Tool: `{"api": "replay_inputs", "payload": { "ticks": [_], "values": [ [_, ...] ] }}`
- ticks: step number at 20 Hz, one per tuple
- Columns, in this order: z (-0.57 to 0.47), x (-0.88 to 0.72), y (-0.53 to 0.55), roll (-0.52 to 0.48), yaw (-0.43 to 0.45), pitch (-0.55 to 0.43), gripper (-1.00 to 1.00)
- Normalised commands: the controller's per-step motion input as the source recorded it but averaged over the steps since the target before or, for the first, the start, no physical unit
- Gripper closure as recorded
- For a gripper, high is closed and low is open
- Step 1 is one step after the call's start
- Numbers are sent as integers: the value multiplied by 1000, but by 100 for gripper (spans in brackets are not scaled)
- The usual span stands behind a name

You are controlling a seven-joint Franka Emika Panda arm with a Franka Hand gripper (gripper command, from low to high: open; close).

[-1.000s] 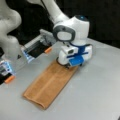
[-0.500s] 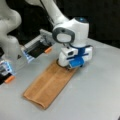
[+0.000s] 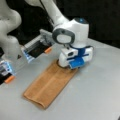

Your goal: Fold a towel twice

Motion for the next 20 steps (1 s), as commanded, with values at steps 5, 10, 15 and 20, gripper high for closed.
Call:
{"api": "replay_inputs", "payload": {
  "ticks": [5,10,15,20],
  "values": [
    [-96,123,217,-198,-39,-45,100],
    [48,27,156,-179,74,25,100],
    [289,-59,-60,-119,321,152,100],
    [392,-57,-357,-26,379,168,100]
  ]
}}
